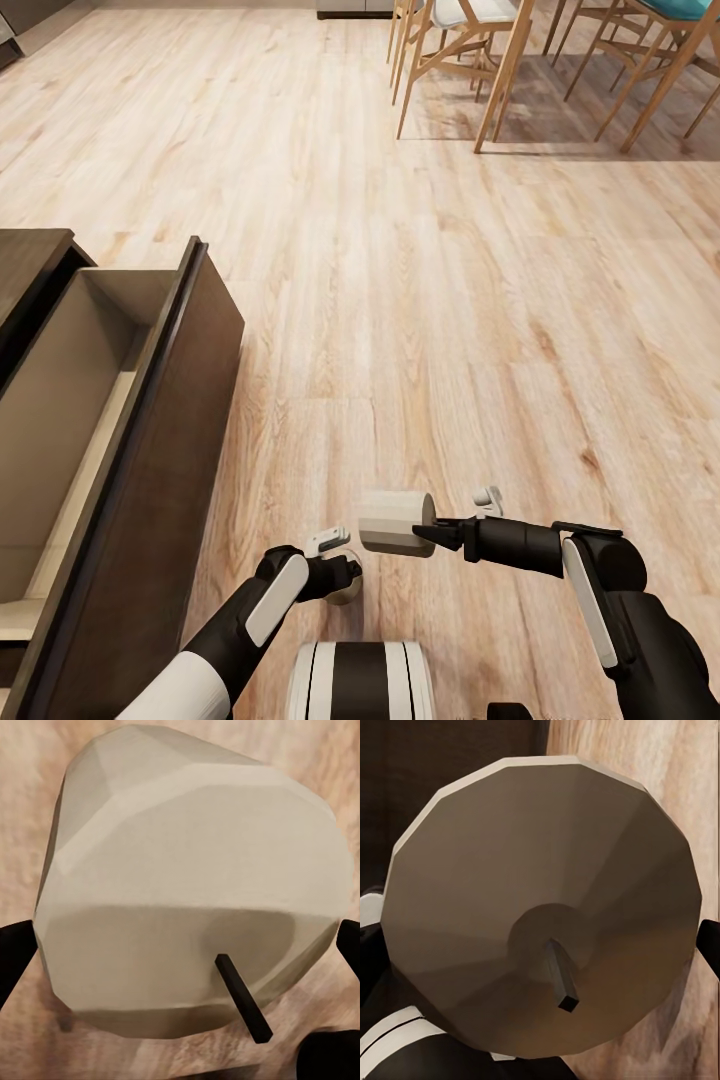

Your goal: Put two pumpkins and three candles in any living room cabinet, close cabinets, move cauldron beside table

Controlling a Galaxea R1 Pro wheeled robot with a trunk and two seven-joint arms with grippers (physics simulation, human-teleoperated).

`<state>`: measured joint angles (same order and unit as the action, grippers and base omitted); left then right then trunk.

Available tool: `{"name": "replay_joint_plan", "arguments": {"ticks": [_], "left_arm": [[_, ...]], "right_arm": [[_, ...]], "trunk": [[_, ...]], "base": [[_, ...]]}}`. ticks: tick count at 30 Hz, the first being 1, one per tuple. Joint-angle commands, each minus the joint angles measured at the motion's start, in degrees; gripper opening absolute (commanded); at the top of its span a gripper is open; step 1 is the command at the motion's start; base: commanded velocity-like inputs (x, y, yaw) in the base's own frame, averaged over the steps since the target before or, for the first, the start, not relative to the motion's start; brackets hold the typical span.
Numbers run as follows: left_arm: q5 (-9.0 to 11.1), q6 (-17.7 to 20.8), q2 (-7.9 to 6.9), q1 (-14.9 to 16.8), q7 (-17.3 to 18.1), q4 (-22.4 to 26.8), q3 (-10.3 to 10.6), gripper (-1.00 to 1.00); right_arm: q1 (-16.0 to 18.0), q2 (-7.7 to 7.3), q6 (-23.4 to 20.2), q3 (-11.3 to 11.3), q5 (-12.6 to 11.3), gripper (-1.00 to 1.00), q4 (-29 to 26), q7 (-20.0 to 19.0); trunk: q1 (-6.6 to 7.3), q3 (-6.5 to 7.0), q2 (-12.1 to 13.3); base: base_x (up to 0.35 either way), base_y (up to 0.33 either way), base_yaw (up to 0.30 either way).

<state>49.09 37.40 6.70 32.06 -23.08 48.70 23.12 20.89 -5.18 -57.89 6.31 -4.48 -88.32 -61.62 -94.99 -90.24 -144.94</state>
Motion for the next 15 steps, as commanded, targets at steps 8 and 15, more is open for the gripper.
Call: {"name": "replay_joint_plan", "arguments": {"ticks": [8,15], "left_arm": [[0.6,0.0,-0.02,0.0,-0.6,0.1,0.1,1.00],[0.7,0.0,-0.02,0.0,-0.6,0.1,0.1,1.00]], "right_arm": [[0.0,-0.01,-0.6,0.0,-0.6,-1.00,0.0,0.1],[0.0,-0.01,-0.6,0.0,-0.6,-1.00,0.0,0.1]], "trunk": [[0.01,-0.04,0.0],[0.01,-0.04,0.0]], "base": [[0.000,0.000,0.000],[0.000,0.000,0.000]]}}
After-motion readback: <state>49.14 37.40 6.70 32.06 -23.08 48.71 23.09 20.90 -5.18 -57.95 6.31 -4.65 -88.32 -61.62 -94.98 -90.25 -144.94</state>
